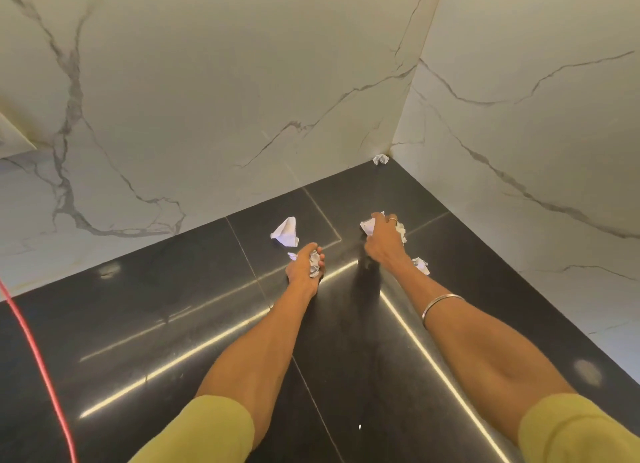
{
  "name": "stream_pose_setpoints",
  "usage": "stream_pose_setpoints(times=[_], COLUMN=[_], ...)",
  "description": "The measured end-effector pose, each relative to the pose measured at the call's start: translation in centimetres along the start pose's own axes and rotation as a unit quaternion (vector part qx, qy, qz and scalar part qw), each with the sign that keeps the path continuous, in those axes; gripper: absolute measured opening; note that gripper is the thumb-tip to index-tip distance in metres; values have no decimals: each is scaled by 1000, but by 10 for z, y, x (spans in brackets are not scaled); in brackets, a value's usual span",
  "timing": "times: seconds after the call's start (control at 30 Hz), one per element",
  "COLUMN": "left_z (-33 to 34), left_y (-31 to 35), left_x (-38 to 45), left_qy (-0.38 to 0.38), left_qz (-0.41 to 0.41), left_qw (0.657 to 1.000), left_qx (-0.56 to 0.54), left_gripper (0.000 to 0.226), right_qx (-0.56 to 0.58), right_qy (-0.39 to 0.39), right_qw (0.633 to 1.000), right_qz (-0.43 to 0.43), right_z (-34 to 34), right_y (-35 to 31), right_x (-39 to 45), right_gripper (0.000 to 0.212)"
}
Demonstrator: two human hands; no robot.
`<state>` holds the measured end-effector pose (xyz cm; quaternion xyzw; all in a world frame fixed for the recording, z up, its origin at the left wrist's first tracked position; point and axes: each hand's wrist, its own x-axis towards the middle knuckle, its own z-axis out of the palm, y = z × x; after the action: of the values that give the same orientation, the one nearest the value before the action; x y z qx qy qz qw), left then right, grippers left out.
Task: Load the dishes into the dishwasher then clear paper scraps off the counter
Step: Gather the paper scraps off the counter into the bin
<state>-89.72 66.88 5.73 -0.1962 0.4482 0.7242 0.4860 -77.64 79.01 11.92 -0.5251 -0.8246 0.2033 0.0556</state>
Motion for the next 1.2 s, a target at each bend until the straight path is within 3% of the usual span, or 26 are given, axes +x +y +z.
stream_pose_setpoints(times=[0.13, 0.23, 0.37, 0.57, 0.7, 0.83, 0.97, 1.2], left_z=[6, 2, 1, -4, -9, -19, -25, -35], left_y=[4, 3, 2, 0, 0, -6, 2, 10], left_x=[5, 6, 4, 3, -2, -3, -15, -28], left_qy=[10, 8, 3, -13, -23, 13, -23, -98], left_qz=[-5, -5, 3, 14, 14, 29, -21, -23], left_qw=[1000, 1000, 1000, 999, 995, 993, 996, 993], left_qx=[-6, 8, 27, 48, 91, 112, 83, 54], left_gripper=[9, 8, 10, 20, 27, 29, 55, 38], right_qx=[-74, -90, -111, 27, 159, 170, 208, 110], right_qy=[-64, -56, -7, -11, 57, 12, -20, -7], right_qw=[995, 994, 993, 996, 975, 957, 957, 979], right_qz=[16, 3, -39, -83, -145, -233, -203, -172], right_z=[-1, 22, 37, 31, 23, 35, 65, 67], right_y=[-9, -2, 8, 4, -18, -40, -46, -63], right_x=[17, 26, 20, 0, -40, -84, -108, -106], right_gripper=[58, 49, 55, 17, 18, 14, 14, 14])
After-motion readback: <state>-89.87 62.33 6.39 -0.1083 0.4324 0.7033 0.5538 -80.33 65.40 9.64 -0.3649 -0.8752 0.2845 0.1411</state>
